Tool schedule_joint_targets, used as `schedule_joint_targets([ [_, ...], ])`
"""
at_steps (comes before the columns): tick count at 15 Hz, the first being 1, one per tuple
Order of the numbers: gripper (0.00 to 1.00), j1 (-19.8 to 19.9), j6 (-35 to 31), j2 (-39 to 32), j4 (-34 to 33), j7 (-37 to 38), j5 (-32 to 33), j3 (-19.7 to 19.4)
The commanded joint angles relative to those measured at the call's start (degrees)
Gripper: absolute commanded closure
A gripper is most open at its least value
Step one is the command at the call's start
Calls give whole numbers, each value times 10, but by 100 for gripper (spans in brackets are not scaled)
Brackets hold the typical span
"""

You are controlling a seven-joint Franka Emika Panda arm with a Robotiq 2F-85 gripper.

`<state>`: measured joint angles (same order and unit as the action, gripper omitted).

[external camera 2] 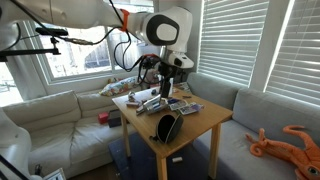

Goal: Put the silver cup next to the plastic cup

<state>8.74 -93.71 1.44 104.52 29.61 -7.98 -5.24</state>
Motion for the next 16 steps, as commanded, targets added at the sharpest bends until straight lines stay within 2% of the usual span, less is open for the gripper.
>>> schedule_joint_targets([
  [1, 0, -2, 54, -100, -133, 33, -46, -13],
  [3, 0, -6, 91, -141, -188, 55, -53, -13],
  [7, 0, -34, 157, -231, -304, 123, -25, -6],
  [10, 0, -51, 160, -277, -357, 151, -46, 0],
  [16, 0, -58, 252, -357, -464, 241, -45, -3],
])
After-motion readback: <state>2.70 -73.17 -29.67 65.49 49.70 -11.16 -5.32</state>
